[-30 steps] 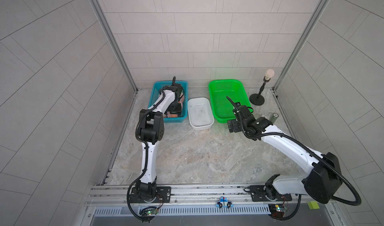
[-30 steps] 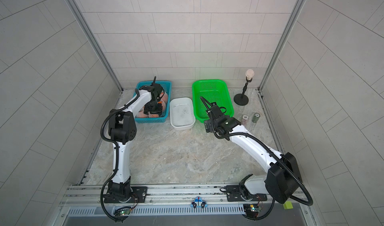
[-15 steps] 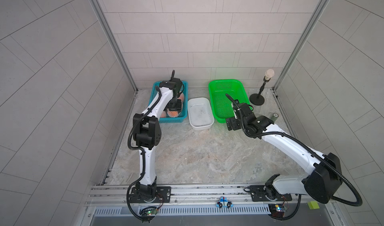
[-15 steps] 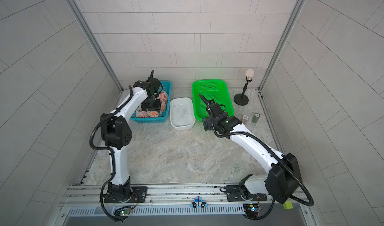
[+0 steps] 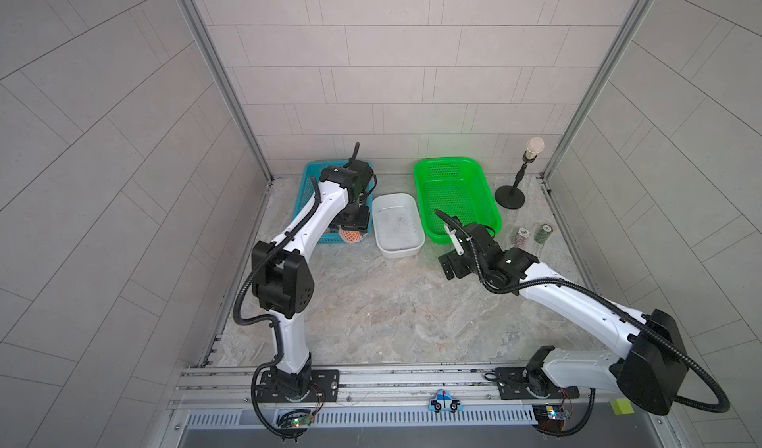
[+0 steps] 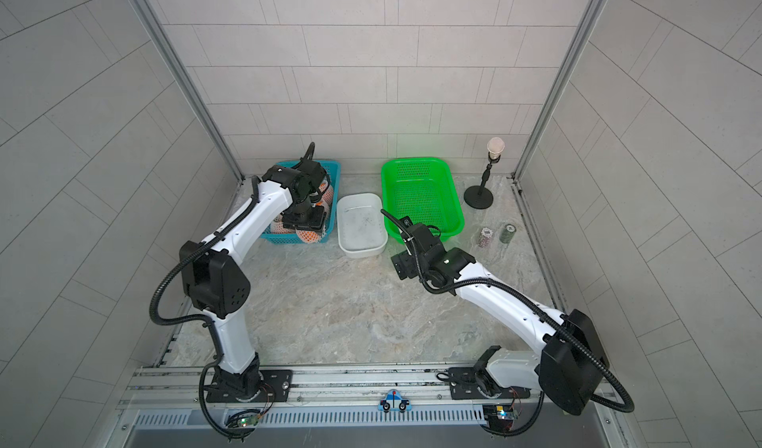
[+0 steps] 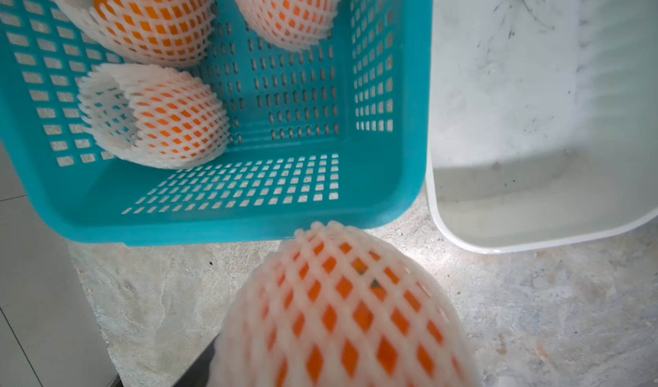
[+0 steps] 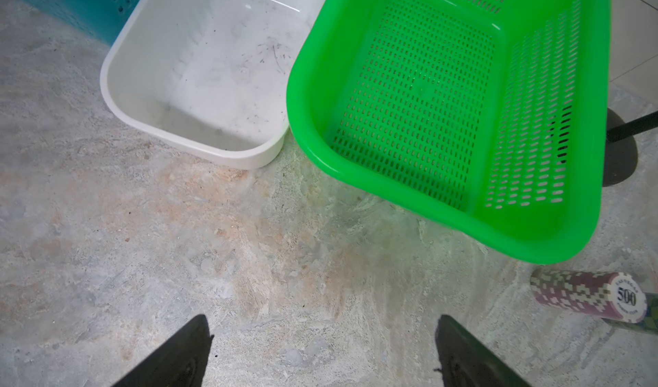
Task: Remove foam nets from oranges
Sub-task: Place the orange at the center of the board.
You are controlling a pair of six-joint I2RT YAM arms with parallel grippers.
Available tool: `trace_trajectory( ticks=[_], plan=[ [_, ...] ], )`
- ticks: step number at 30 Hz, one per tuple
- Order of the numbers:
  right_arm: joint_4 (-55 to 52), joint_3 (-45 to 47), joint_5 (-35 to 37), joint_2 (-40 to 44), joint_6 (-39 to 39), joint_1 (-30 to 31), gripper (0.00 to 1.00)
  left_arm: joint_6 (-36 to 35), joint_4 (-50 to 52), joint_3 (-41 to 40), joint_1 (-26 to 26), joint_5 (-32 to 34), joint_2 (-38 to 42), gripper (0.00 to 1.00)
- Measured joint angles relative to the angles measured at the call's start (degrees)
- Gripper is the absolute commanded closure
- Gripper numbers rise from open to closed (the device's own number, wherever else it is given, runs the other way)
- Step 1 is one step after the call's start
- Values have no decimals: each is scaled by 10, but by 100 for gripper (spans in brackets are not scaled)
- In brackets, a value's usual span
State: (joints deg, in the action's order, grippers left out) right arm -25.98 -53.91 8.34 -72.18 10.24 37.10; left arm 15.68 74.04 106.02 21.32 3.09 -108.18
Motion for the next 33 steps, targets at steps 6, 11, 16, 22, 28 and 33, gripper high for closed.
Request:
trace_trajectory(
  ticks=[6, 11, 16, 22, 28, 33],
  plan=[
    [38, 52, -5, 35, -20, 27, 0, 16, -16, -107, 47, -8, 66, 35],
    [101, 137, -26, 96, -43, 53, 1, 48, -63, -210, 94, -33, 113, 35],
    [161, 226, -51, 162, -62, 72, 3, 87, -137, -307, 146, -66, 128, 35],
    [202, 289, -54, 226, -69, 96, 5, 124, -210, -380, 189, -83, 127, 35],
    [239, 323, -45, 240, -68, 114, 5, 149, -260, -415, 222, -77, 127, 35],
    [259, 325, -36, 214, -68, 125, 5, 161, -295, -424, 252, -72, 120, 32]
  ],
)
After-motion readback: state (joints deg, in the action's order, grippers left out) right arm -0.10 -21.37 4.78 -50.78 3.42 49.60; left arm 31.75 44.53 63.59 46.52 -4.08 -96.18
